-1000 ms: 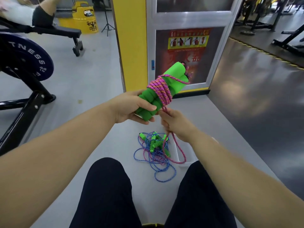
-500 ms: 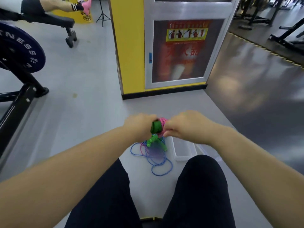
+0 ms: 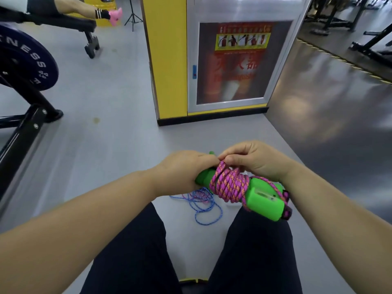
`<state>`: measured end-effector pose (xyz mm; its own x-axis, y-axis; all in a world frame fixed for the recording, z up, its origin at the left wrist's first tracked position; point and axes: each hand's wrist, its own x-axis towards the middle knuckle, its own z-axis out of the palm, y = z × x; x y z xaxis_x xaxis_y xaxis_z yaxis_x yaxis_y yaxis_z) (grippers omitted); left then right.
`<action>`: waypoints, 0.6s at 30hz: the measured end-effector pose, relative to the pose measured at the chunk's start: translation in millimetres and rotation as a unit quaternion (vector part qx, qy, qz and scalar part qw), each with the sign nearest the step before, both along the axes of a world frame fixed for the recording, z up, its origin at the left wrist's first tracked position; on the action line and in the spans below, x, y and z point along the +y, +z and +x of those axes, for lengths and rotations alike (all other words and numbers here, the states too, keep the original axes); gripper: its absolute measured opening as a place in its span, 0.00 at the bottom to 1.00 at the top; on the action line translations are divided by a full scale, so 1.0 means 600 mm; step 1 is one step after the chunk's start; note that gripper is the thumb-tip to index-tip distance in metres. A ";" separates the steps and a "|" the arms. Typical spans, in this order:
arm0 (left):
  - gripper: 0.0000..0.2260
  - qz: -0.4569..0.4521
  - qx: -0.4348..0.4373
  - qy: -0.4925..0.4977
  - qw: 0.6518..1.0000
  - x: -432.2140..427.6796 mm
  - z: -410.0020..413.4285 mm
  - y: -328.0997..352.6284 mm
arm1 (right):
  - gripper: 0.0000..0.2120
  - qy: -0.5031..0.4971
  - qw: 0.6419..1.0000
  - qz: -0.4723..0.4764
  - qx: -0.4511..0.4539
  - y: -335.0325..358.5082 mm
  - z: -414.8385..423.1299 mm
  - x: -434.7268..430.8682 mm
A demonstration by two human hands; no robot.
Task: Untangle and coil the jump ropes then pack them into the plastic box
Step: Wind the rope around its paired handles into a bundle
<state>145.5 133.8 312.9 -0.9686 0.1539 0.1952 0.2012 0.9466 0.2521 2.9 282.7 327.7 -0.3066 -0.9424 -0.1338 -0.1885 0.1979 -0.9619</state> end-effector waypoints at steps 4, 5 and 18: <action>0.25 -0.091 0.155 -0.057 0.982 -0.013 -0.006 -0.028 | 0.08 -0.004 0.998 -0.026 -0.065 -0.017 0.013 0.009; 0.21 -0.098 0.184 -0.067 0.976 -0.013 -0.009 -0.031 | 0.08 -0.013 0.996 -0.033 -0.082 -0.018 0.016 0.011; 0.24 0.269 0.064 0.320 0.906 0.007 -0.038 -0.044 | 0.06 -0.252 0.952 -0.089 -0.152 -0.046 0.033 -0.015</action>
<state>122.6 137.7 286.5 -0.7899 -0.5824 0.1921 -0.2852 0.6261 0.7257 22.7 273.5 299.9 -0.6979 -0.7023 -0.1405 0.1800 0.0179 -0.9835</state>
